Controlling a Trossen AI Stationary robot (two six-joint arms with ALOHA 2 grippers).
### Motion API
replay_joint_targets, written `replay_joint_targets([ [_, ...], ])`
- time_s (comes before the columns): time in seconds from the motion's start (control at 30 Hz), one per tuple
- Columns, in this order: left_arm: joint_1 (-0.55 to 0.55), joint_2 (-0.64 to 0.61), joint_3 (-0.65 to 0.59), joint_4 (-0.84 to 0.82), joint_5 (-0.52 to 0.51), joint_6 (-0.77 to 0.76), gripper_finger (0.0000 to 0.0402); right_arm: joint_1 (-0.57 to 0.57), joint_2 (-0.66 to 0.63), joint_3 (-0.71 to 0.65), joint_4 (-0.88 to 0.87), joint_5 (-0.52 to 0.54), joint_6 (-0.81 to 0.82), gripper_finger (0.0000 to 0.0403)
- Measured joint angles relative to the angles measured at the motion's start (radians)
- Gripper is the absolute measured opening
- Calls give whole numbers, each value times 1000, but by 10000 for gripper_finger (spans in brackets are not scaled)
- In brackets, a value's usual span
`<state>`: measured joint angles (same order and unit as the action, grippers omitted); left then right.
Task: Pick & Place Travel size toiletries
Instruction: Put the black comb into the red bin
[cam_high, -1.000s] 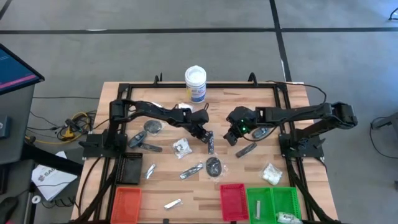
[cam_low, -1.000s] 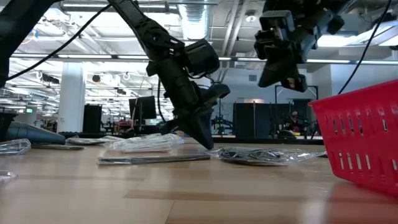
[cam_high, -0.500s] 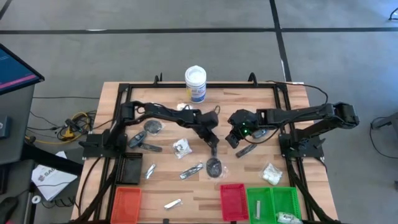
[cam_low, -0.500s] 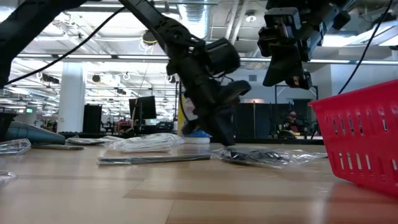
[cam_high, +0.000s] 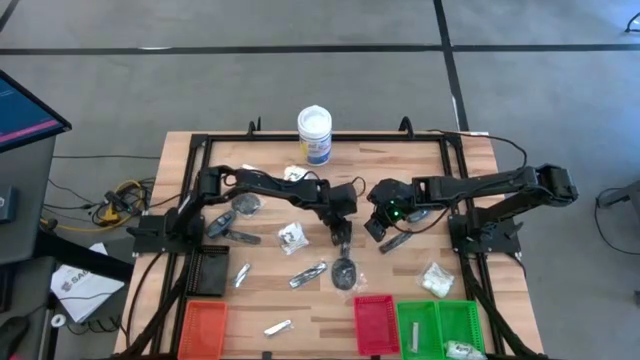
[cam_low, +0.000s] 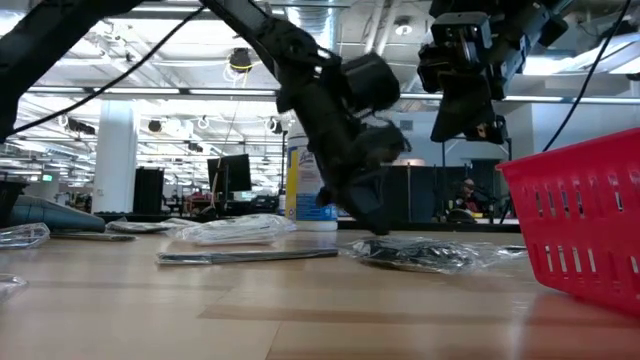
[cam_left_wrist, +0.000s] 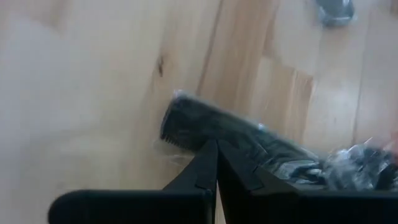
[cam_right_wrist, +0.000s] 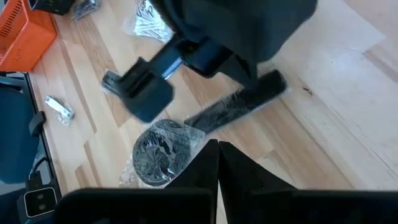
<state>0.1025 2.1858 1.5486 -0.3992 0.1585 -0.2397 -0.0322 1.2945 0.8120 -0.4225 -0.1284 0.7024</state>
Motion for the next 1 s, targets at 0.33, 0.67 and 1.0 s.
replay_joint_targets([
  [0.33, -64, -85, 1, 6, -19, -47, 0, -17, 0, 0, -4, 19, -5, 0],
  [0.67, -69, -87, -76, 18, 27, -102, 0, -31, 0, 0, -12, 93, 25, 0],
  [1.0, -93, -87, -139, 72, 52, -110, 0, -36, 0, 0, -11, 182, 59, 0],
])
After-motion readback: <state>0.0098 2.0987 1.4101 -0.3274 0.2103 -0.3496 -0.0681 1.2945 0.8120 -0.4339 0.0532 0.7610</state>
